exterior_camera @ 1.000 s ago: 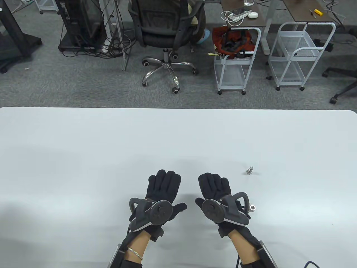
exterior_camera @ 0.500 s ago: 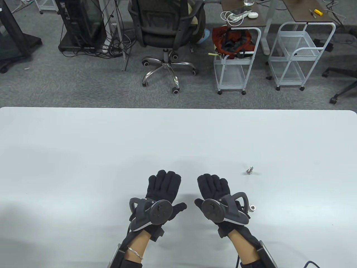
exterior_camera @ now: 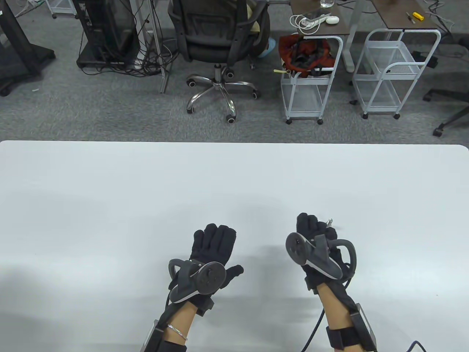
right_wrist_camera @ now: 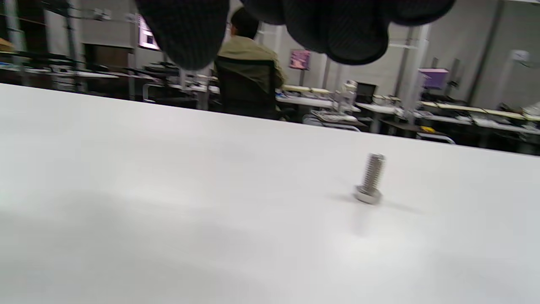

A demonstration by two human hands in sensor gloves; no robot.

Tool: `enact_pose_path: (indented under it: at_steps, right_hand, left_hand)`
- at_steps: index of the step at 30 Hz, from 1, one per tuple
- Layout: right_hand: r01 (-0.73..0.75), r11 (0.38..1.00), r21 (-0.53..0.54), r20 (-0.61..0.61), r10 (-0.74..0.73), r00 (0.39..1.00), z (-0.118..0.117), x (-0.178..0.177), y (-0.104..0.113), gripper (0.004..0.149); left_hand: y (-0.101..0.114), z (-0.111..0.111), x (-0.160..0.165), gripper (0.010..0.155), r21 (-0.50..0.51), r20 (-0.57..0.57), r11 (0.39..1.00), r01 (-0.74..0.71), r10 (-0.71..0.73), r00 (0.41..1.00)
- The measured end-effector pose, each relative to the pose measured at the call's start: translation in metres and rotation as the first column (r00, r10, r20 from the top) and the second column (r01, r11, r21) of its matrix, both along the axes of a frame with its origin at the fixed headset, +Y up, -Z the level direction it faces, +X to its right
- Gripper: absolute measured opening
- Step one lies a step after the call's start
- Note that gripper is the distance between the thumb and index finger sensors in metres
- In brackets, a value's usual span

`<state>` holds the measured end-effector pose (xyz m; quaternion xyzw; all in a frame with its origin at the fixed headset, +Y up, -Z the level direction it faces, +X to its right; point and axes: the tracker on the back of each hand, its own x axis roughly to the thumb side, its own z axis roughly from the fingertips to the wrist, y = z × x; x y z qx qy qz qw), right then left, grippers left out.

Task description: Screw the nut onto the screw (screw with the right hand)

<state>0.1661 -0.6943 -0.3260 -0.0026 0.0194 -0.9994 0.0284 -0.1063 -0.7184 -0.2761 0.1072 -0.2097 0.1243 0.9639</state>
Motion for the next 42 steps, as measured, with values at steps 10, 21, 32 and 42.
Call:
enact_pose_path:
  at_steps: [10,21,32,42]
  right_hand:
    - [0.118,0.978,-0.174,0.363,-0.047,0.931,-0.053,0.044,-0.024,0.071]
    - [0.160,0.955,-0.248,0.498,-0.016,0.867,-0.092,0.054,-0.052,0.066]
    - [0.029,0.972,-0.234,0.443,0.080,0.893,-0.092,0.041,-0.057,0.045]
    - [0.136,0.988,-0.075,0.107,-0.128,0.986,-0.036,-0.002,-0.008,0.047]
  left_hand:
    - [0.005,0.002,0.001,0.086,0.012,0.003,1.000,0.005,-0.005,1.000]
    - [0.007,0.001,-0.001,0.085,0.004,-0.008,1.000,0.014,-0.014,1.000]
    - [0.006,0.000,0.000,0.086,0.004,-0.006,1.000,0.005,-0.005,1.000]
    - [0.001,0.000,0.014,0.083,-0.074,0.035,0.982,-0.171,0.174,0.984]
